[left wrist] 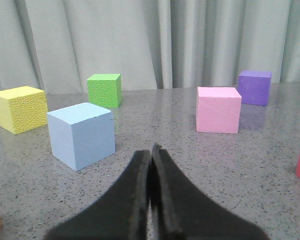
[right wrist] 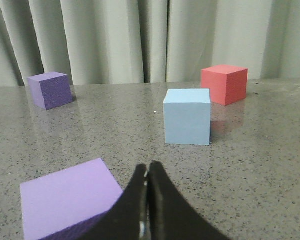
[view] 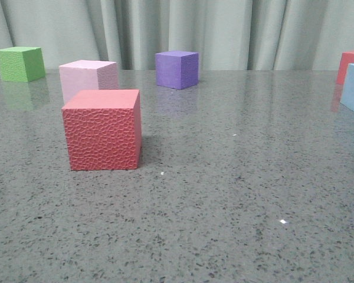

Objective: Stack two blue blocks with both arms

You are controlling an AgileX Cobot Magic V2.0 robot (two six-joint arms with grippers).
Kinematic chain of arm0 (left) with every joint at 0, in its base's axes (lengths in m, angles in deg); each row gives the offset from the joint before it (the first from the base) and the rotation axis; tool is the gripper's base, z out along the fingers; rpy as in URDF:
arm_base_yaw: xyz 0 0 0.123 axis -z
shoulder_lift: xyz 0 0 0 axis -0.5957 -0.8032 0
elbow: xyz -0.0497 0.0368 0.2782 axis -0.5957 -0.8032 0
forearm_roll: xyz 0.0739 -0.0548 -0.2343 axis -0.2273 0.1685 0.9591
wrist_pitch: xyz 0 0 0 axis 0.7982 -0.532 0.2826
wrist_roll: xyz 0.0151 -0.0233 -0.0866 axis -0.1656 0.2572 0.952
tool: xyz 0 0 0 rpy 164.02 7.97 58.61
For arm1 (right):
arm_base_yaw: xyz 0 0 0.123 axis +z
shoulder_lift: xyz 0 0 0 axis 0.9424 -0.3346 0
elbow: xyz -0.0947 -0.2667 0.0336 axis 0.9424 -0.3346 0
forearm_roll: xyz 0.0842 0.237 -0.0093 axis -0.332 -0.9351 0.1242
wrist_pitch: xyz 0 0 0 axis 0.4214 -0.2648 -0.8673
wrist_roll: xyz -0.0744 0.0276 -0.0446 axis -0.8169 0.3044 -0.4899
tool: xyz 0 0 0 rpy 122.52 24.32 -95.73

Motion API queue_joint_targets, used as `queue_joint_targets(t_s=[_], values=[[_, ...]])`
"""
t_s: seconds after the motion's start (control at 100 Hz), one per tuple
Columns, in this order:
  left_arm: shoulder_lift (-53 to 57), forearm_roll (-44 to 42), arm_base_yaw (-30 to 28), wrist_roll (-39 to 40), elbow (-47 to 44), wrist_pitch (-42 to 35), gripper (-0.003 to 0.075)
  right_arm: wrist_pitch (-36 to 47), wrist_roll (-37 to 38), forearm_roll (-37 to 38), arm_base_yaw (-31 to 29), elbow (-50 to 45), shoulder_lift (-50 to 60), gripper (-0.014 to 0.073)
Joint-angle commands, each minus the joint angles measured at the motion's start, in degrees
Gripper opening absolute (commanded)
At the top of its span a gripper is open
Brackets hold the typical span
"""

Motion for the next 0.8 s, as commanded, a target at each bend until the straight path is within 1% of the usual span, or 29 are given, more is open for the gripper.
queue_joint_targets(t_s=[0.0, 0.79], values=[[1.86, 0.11, -0.10, 0.46, -2.41, -4.61, -0.0019, 5.25, -0.45, 0.04, -0.42, 1.00, 1.24, -0.0123], [1.86, 0.25, -0.10, 0.46, -2.41, -4.82, -0.0019, 5.86, -0.45, 0.09, -0.42, 1.00, 1.24, -0.0123]])
